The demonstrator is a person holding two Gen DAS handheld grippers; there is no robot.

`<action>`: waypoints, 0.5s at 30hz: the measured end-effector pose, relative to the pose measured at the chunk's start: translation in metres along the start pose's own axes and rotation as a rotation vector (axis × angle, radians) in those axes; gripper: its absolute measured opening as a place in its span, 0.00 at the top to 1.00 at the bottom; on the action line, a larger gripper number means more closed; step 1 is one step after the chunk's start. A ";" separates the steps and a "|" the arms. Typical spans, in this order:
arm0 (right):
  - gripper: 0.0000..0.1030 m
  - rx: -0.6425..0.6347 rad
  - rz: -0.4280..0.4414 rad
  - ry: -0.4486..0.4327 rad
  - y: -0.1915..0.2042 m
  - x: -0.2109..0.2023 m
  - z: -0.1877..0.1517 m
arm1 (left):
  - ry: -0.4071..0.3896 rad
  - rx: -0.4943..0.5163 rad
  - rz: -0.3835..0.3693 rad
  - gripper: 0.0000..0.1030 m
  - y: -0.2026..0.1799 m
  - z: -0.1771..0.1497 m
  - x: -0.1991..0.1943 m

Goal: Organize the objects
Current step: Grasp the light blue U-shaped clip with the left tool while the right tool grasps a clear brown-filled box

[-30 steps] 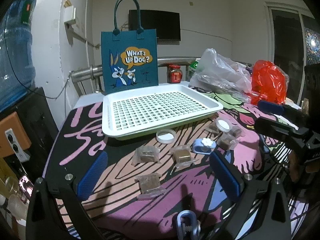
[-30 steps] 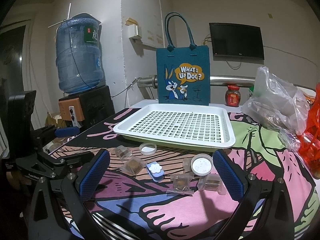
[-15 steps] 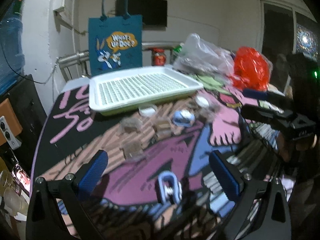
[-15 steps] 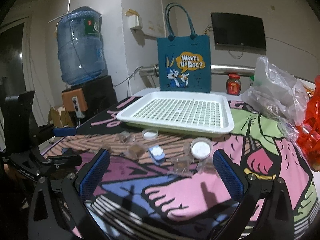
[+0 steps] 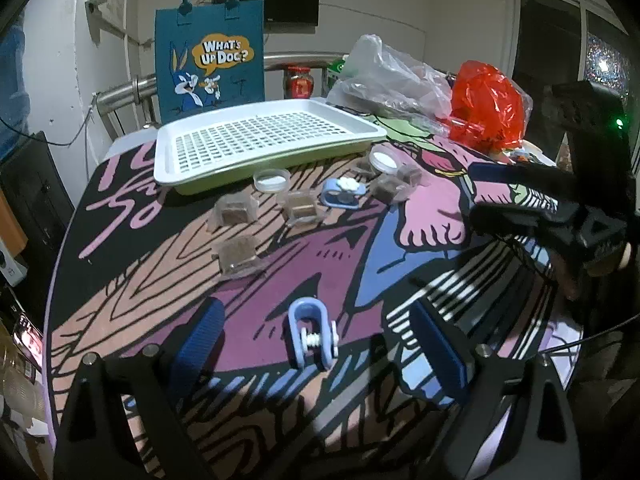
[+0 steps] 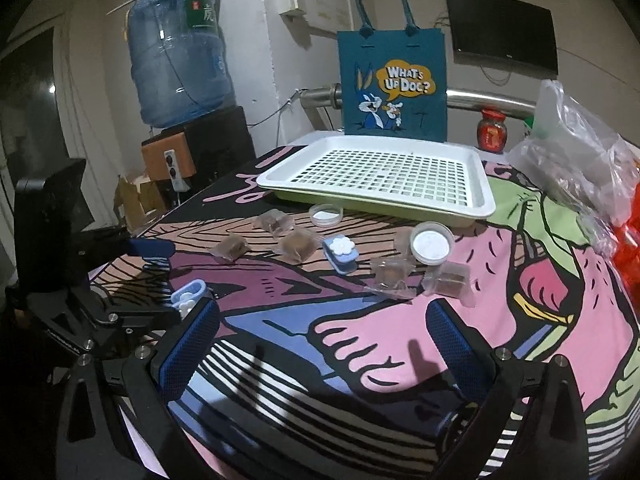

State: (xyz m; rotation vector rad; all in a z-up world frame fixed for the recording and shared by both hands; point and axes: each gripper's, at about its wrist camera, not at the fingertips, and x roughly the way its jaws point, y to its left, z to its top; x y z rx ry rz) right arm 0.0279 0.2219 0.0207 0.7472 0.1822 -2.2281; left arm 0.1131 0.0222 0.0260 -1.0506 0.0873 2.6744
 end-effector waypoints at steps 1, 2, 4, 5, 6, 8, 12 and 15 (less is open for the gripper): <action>0.00 0.003 -0.003 0.004 -0.002 0.000 0.001 | 0.004 -0.002 -0.001 0.12 0.000 -0.001 0.000; 0.00 0.018 -0.002 0.003 -0.006 -0.001 0.002 | 0.009 -0.003 0.000 0.13 0.001 -0.001 0.001; 0.00 0.045 -0.024 -0.005 -0.014 -0.005 0.005 | 0.018 -0.015 -0.002 0.16 0.004 -0.002 0.002; 0.00 0.050 -0.034 -0.005 -0.016 -0.006 0.006 | 0.022 -0.021 -0.006 0.16 0.005 -0.002 0.003; 0.00 0.051 -0.041 -0.002 -0.019 -0.007 0.008 | 0.026 -0.027 -0.009 0.17 0.006 -0.002 0.004; 0.00 0.043 -0.055 0.013 -0.022 -0.006 0.009 | 0.032 -0.032 -0.010 0.17 0.006 -0.003 0.005; 0.04 0.029 -0.059 0.042 -0.023 -0.004 0.004 | 0.047 -0.032 -0.010 0.20 0.005 -0.004 0.008; 0.05 0.032 -0.059 0.054 -0.026 -0.001 0.001 | 0.065 -0.035 -0.019 0.24 0.004 -0.005 0.012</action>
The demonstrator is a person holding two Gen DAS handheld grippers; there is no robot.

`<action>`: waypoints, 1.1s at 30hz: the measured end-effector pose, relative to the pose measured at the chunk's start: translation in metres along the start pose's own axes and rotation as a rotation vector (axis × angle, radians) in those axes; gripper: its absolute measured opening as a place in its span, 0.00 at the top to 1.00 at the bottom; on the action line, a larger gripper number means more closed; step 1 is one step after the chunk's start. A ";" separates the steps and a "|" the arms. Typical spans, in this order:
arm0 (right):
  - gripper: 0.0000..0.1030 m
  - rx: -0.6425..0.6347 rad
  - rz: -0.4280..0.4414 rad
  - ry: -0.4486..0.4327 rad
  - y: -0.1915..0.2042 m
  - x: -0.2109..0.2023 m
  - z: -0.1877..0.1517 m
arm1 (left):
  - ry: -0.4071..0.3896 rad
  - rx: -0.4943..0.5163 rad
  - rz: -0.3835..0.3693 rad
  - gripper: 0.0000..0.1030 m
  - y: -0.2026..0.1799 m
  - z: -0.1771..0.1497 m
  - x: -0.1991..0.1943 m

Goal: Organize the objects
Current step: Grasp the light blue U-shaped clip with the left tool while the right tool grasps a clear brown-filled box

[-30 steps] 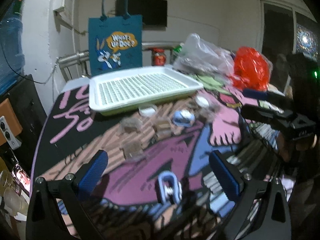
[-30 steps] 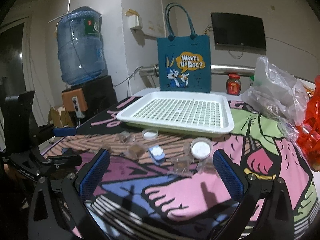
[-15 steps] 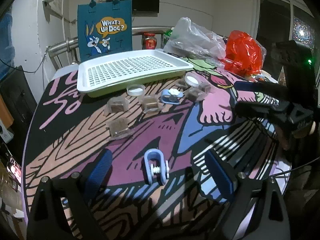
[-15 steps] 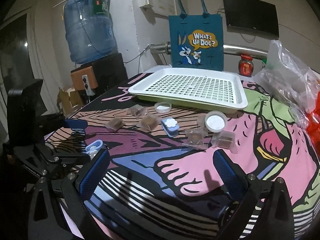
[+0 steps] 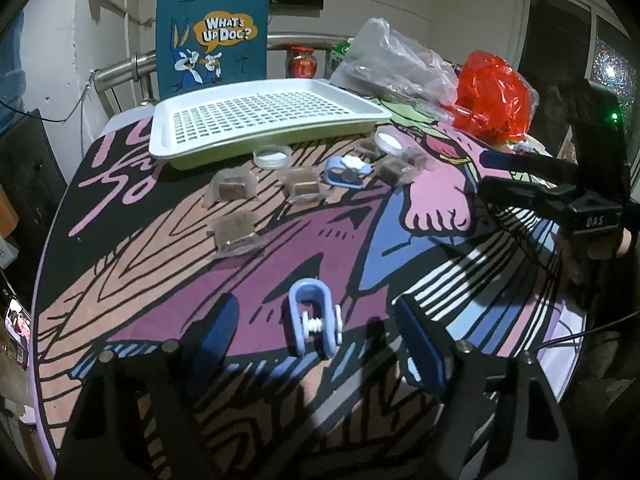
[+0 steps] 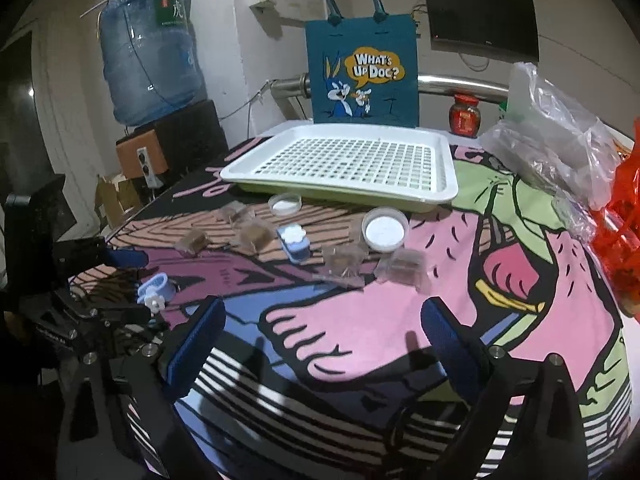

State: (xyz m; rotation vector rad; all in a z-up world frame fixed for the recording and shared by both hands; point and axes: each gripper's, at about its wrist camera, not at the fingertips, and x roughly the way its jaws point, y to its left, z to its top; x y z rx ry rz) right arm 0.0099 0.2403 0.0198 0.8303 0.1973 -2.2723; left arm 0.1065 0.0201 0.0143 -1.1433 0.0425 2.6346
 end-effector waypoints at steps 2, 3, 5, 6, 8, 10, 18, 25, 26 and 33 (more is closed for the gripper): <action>0.08 0.004 -0.002 0.007 -0.002 0.003 0.001 | 0.009 -0.005 -0.004 0.28 0.000 0.000 0.002; 0.12 0.006 0.003 0.014 -0.003 0.005 0.003 | 0.015 -0.008 -0.005 0.29 0.001 0.000 0.003; 0.18 -0.008 0.006 0.023 -0.001 0.009 0.004 | 0.020 -0.014 -0.006 0.32 0.002 0.000 0.005; 0.20 -0.014 0.005 0.027 0.000 0.012 0.006 | 0.024 -0.017 -0.007 0.35 0.002 0.000 0.006; 0.25 -0.023 0.001 0.036 0.003 0.018 0.012 | 0.030 -0.020 -0.008 0.38 0.002 0.001 0.007; 0.29 -0.032 -0.005 0.049 0.006 0.028 0.019 | 0.039 -0.022 -0.009 0.43 0.002 0.001 0.009; 0.54 -0.066 -0.046 0.141 0.007 0.067 0.032 | 0.058 -0.022 0.006 0.74 0.001 0.004 0.013; 0.76 -0.064 -0.070 0.173 0.002 0.082 0.026 | 0.051 -0.028 0.005 0.74 0.002 0.004 0.012; 0.76 -0.065 -0.067 0.166 0.002 0.079 0.026 | 0.046 -0.030 0.004 0.74 0.003 0.004 0.011; 0.76 -0.083 -0.042 0.125 0.008 0.056 0.025 | -0.024 -0.030 0.022 0.76 0.004 0.019 -0.002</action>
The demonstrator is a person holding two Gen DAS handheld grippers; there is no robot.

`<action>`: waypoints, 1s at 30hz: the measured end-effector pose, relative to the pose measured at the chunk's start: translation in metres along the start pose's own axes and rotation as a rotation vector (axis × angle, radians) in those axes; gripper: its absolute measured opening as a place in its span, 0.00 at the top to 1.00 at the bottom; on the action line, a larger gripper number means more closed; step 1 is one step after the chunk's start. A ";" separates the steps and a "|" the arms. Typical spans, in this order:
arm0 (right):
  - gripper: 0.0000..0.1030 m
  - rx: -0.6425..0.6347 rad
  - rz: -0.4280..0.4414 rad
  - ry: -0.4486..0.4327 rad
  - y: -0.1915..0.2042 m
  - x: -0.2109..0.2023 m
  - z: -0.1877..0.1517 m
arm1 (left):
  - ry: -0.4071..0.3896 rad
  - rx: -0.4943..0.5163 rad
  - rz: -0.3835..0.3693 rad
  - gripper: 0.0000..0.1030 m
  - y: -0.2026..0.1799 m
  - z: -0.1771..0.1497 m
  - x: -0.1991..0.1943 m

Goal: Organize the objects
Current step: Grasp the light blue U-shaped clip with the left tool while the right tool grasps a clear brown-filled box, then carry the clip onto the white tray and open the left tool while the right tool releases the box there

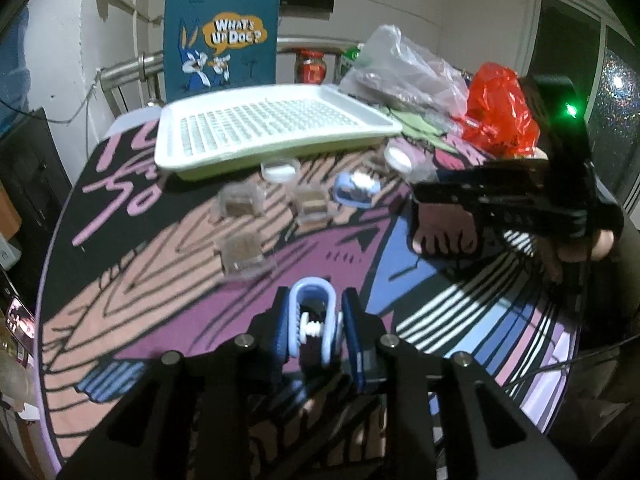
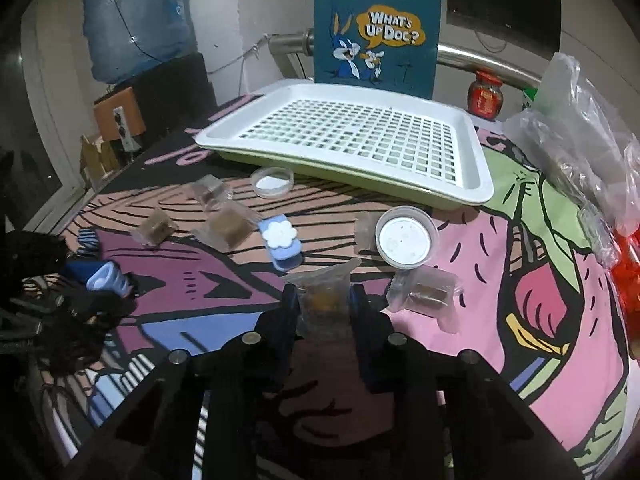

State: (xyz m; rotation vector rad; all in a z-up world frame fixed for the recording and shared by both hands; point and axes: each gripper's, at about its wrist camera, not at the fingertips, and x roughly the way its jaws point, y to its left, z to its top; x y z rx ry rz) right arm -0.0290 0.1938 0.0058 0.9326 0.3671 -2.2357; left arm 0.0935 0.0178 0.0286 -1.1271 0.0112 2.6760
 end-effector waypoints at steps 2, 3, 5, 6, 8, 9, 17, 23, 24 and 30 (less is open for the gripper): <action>0.76 -0.005 0.000 -0.026 0.001 -0.009 0.003 | -0.017 0.006 0.003 0.76 0.000 0.007 -0.004; 0.76 -0.008 0.001 -0.040 0.002 -0.015 0.005 | -0.027 0.010 0.005 0.76 0.000 0.010 -0.006; 0.76 -0.015 0.003 -0.066 0.006 -0.023 0.009 | -0.044 0.020 0.005 0.76 -0.001 0.016 -0.010; 0.76 -0.020 0.004 -0.076 0.007 -0.027 0.011 | -0.055 0.025 0.006 0.76 -0.002 0.020 -0.012; 0.76 -0.030 0.007 -0.100 0.010 -0.035 0.016 | -0.078 0.040 0.011 0.76 -0.004 0.028 -0.017; 0.76 -0.035 0.007 -0.110 0.011 -0.039 0.019 | -0.090 0.045 0.013 0.76 -0.004 0.033 -0.019; 0.76 -0.060 0.023 -0.187 0.013 -0.065 0.044 | -0.162 0.063 0.013 0.76 -0.004 0.066 -0.027; 0.76 -0.052 0.040 -0.238 0.010 -0.076 0.067 | -0.207 0.061 0.019 0.76 0.000 0.096 -0.023; 0.76 -0.046 0.046 -0.243 0.009 -0.077 0.070 | -0.212 0.060 0.020 0.76 0.001 0.102 -0.021; 0.76 -0.021 0.064 -0.258 0.004 -0.072 0.088 | -0.217 0.013 -0.005 0.76 0.008 0.123 -0.007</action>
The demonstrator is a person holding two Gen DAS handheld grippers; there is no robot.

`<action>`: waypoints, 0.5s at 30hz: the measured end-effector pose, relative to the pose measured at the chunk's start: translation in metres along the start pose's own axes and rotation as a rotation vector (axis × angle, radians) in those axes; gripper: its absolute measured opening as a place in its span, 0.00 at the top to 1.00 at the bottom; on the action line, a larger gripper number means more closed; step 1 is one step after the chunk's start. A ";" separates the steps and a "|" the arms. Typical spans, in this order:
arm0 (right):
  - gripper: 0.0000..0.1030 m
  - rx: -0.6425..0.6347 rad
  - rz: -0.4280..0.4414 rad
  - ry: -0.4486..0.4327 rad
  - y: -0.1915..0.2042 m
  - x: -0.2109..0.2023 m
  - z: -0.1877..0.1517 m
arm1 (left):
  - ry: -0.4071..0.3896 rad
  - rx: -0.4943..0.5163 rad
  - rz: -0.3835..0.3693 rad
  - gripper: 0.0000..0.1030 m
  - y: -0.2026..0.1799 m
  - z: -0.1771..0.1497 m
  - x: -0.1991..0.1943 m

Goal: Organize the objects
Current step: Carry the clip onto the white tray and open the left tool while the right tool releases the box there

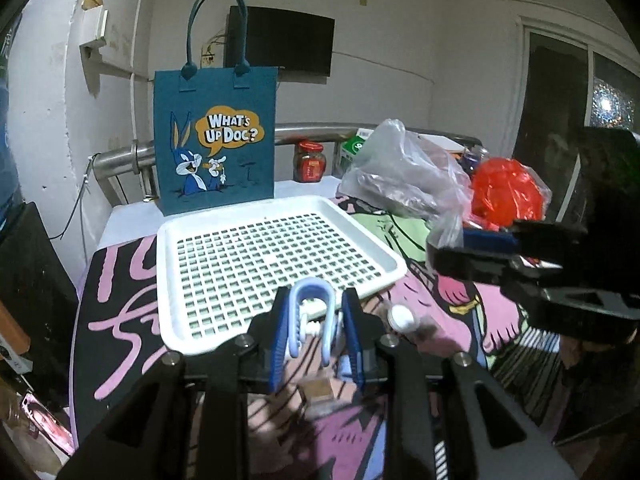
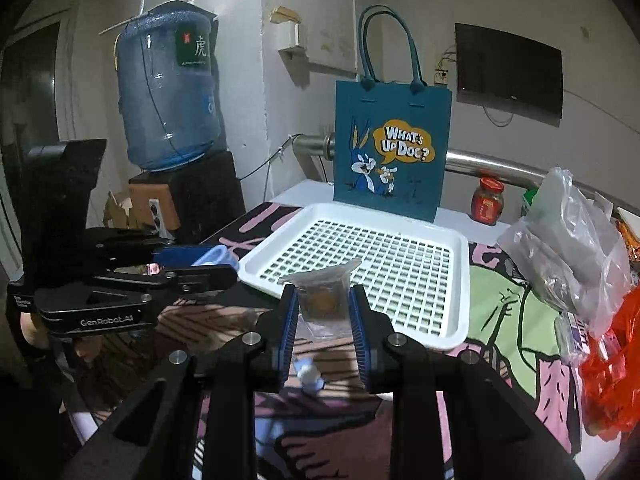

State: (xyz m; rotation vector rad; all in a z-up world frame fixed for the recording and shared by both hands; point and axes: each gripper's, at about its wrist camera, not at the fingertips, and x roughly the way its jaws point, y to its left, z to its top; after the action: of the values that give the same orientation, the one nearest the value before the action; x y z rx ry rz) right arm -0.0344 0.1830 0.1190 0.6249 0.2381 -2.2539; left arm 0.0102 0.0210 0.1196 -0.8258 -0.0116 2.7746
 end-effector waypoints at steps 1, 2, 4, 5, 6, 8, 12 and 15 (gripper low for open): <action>0.76 0.005 0.002 0.001 -0.001 0.003 0.002 | -0.006 0.006 0.011 0.76 0.000 0.002 0.003; 0.76 0.010 0.001 0.002 -0.003 0.006 0.004 | -0.013 0.011 0.022 0.76 0.001 0.004 0.007; 0.76 0.023 0.002 0.005 -0.007 0.013 0.007 | -0.015 0.016 0.040 0.76 0.003 0.008 0.015; 0.76 0.028 0.001 0.007 -0.009 0.017 0.008 | -0.016 0.017 0.053 0.76 0.005 0.009 0.020; 0.76 0.034 0.000 0.010 -0.011 0.020 0.009 | -0.013 0.016 0.064 0.76 0.007 0.010 0.026; 0.76 0.052 0.003 0.019 -0.016 0.030 0.010 | -0.002 0.000 0.068 0.76 0.013 0.011 0.037; 0.76 0.081 -0.006 0.048 -0.027 0.054 0.012 | 0.042 -0.052 0.072 0.76 0.028 0.009 0.063; 0.76 0.112 -0.011 0.074 -0.039 0.072 0.012 | 0.075 -0.084 0.101 0.76 0.041 0.008 0.084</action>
State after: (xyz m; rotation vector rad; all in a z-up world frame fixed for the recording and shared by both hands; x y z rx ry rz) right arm -0.1089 0.1597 0.0920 0.7687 0.1534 -2.2686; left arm -0.0716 0.0013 0.0776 -0.9767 -0.0757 2.8516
